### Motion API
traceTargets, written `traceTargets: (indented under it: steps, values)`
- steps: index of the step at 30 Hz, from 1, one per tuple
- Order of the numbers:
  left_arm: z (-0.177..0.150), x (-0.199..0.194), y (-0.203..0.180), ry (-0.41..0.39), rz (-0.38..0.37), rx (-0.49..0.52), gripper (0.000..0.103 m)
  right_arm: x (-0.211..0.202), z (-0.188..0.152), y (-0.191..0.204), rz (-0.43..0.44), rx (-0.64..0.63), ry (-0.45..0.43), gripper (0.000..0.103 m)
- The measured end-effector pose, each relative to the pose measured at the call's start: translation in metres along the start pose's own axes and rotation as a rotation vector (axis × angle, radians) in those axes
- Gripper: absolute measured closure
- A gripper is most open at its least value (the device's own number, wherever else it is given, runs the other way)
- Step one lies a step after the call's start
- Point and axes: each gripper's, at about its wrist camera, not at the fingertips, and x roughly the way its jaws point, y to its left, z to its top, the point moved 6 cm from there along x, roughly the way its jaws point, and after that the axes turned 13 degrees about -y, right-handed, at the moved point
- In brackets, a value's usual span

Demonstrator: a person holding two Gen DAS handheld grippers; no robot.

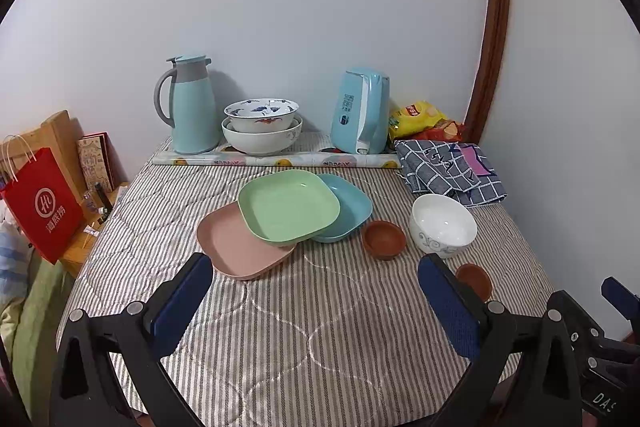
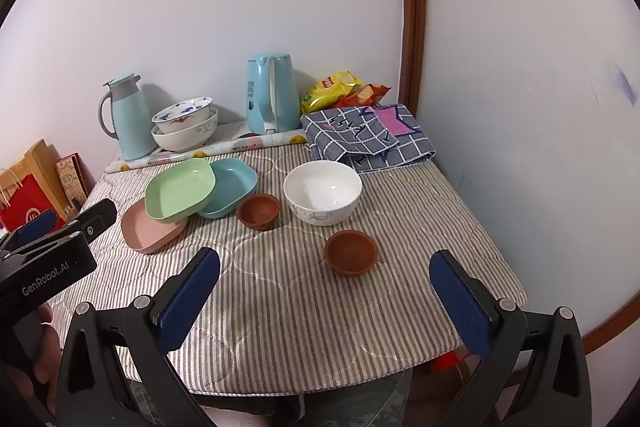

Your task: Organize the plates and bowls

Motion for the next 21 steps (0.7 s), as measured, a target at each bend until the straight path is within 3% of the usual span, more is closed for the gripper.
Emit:
traceTargets:
  steps: [21]
  values:
    - [-0.001, 0.0002, 0.0003, -0.007, 0.009, 0.0, 0.0, -0.0031, -0.0007, 0.0016, 0.004, 0.012, -0.005, 0.0]
